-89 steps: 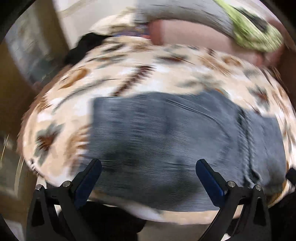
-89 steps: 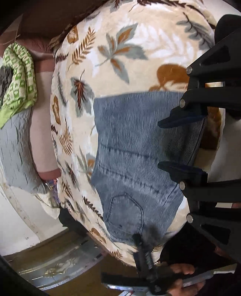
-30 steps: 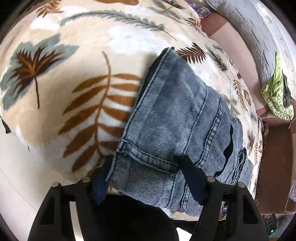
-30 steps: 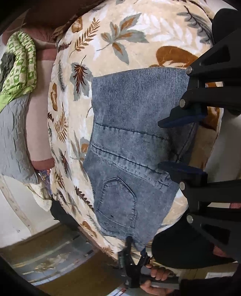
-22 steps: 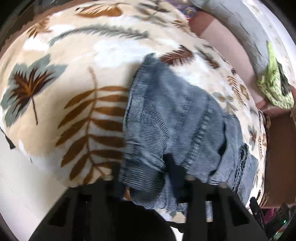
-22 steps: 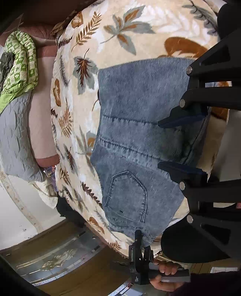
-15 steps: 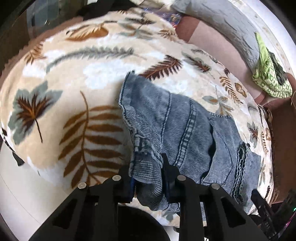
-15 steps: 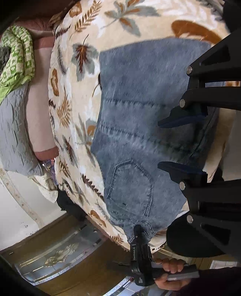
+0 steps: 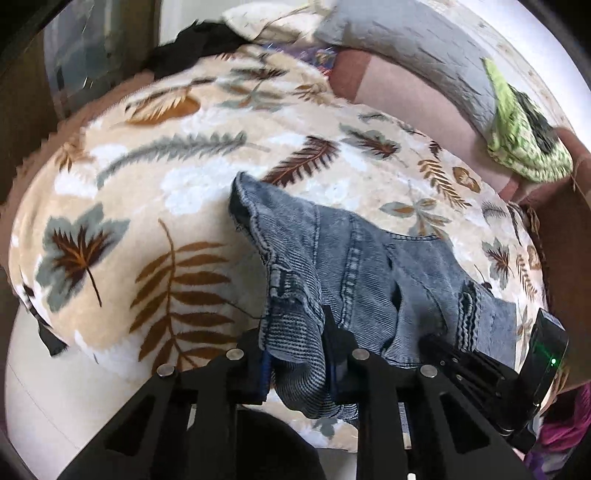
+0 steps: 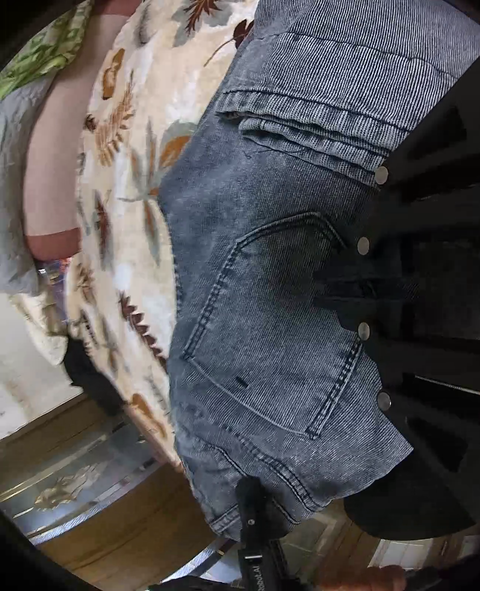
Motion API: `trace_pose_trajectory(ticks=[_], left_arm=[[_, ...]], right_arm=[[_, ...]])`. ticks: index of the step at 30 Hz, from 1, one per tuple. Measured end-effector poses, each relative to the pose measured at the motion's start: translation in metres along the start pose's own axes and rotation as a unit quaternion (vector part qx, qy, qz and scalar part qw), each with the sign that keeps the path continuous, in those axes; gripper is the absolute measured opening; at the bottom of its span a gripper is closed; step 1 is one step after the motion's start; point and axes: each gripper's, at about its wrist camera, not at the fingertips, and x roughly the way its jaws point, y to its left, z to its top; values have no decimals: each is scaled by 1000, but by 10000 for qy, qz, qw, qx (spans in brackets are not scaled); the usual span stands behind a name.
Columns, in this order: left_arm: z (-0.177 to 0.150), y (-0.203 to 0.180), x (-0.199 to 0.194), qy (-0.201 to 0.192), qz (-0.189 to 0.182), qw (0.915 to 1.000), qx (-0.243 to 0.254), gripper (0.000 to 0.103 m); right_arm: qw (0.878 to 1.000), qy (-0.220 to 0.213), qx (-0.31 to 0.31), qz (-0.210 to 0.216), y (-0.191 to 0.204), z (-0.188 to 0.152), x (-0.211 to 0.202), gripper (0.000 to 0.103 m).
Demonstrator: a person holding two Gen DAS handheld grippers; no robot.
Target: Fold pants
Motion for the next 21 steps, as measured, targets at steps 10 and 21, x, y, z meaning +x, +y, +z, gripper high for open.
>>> trace_pose_trajectory(ticks=[10,21], left_arm=[[-3,-100,-49,-602,-52,9891,1345,23],[-52,-285,-33,-281,-606,9474,3129,20]], right_arm=[[9882,-1243,889,-65,-86,-26,-112,7],[9328,-2162,2789,-730,-216,-61,-187,6]])
